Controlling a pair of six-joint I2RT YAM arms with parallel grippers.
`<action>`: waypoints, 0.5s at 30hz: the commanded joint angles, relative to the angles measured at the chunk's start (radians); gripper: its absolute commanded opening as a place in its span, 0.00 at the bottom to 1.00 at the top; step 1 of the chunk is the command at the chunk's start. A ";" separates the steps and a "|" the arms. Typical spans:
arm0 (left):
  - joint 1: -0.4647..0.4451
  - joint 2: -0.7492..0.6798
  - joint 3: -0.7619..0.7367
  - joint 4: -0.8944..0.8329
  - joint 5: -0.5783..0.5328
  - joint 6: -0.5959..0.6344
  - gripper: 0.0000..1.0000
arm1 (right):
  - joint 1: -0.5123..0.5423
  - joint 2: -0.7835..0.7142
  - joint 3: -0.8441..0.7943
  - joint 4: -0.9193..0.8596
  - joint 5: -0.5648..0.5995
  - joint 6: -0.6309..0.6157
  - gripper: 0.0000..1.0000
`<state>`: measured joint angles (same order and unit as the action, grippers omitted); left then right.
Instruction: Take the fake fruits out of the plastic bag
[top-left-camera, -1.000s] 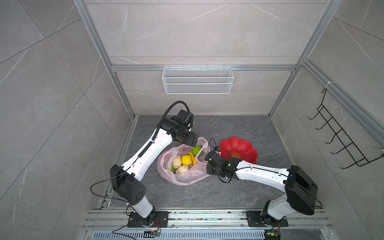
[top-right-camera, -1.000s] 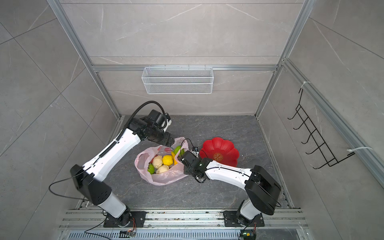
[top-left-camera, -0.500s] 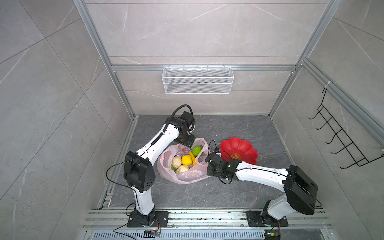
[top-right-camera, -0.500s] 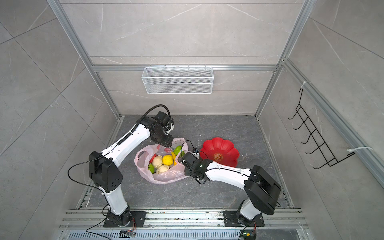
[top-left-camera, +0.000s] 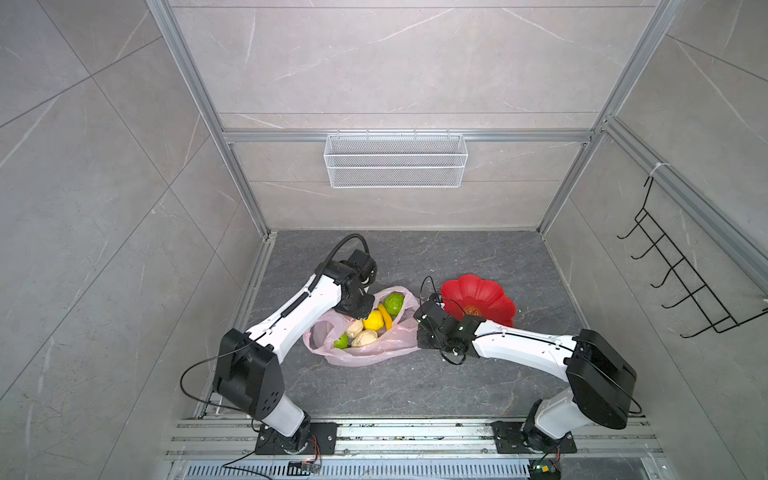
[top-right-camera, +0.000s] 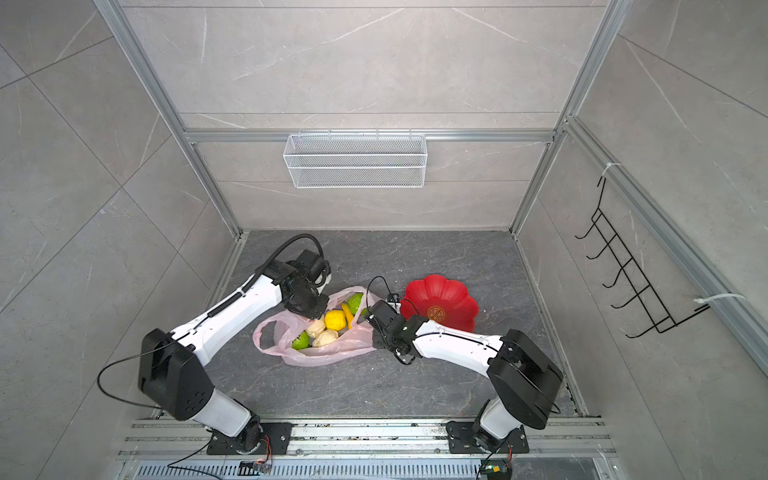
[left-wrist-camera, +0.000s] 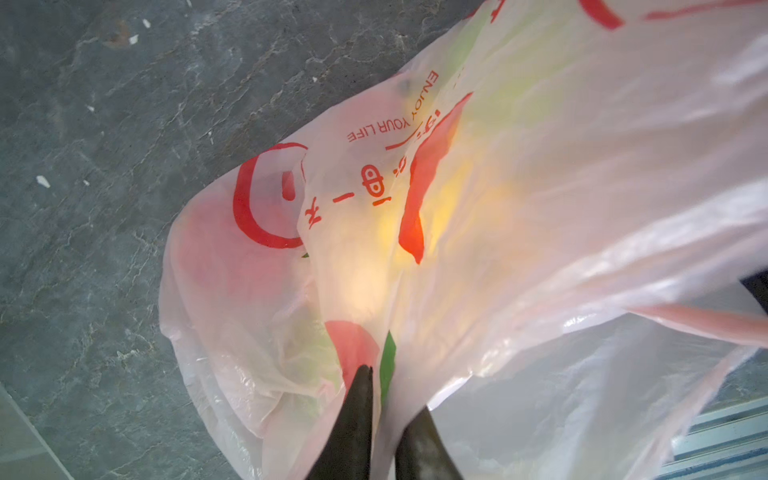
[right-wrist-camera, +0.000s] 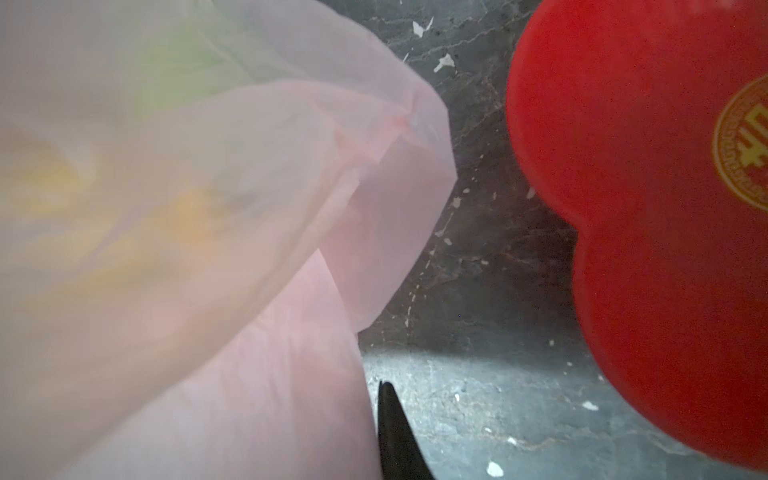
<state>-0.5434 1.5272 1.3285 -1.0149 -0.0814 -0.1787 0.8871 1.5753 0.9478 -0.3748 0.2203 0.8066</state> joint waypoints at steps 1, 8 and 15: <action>0.000 -0.095 -0.057 0.015 -0.063 -0.108 0.14 | -0.022 0.031 -0.013 0.005 0.002 -0.079 0.15; -0.001 -0.279 -0.194 -0.013 -0.147 -0.326 0.14 | -0.079 0.079 0.043 -0.033 -0.002 -0.138 0.15; -0.008 -0.476 -0.307 0.031 -0.074 -0.481 0.14 | -0.120 0.177 0.233 -0.117 -0.009 -0.227 0.17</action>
<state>-0.5438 1.1069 1.0439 -1.0149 -0.1963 -0.5591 0.7753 1.7187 1.1019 -0.4419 0.2157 0.6407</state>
